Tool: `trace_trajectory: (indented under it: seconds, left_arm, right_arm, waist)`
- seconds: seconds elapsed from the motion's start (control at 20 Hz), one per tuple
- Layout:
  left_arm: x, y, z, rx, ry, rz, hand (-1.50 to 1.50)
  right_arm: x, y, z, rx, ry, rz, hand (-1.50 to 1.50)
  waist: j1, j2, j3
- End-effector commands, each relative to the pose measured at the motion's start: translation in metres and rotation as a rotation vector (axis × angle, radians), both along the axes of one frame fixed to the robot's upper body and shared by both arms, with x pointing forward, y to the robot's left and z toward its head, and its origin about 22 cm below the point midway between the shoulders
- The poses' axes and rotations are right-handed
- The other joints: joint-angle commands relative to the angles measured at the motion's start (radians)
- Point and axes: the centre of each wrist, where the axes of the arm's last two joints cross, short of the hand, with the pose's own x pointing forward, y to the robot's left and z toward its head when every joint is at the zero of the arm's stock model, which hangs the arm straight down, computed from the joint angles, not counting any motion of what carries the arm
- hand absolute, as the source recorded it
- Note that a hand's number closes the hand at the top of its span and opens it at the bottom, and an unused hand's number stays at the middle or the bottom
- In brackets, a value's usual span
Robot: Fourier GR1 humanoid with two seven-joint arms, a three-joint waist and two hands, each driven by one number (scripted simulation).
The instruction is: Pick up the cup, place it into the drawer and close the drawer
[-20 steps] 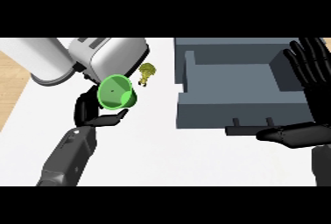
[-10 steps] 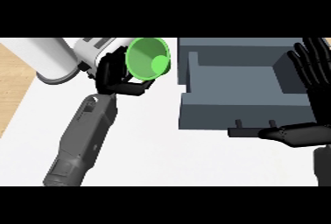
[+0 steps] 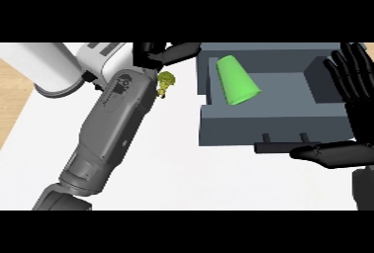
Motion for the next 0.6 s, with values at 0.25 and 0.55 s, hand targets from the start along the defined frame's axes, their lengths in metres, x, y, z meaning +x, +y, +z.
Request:
trace_trajectory:
  seconds: [0.25,0.55]
  left_arm:
    - [0.009,-0.061,0.046,0.149,0.169,0.091,1.50]
    - [0.014,-0.062,0.025,0.248,0.256,0.115,1.50]
  right_arm:
    - [0.009,0.019,-0.006,0.012,-0.015,0.054,-1.50]
    - [0.013,0.014,-0.006,0.008,-0.021,0.066,-1.50]
  waist:
    - [-0.052,0.015,0.001]
    - [-0.088,0.027,0.002]
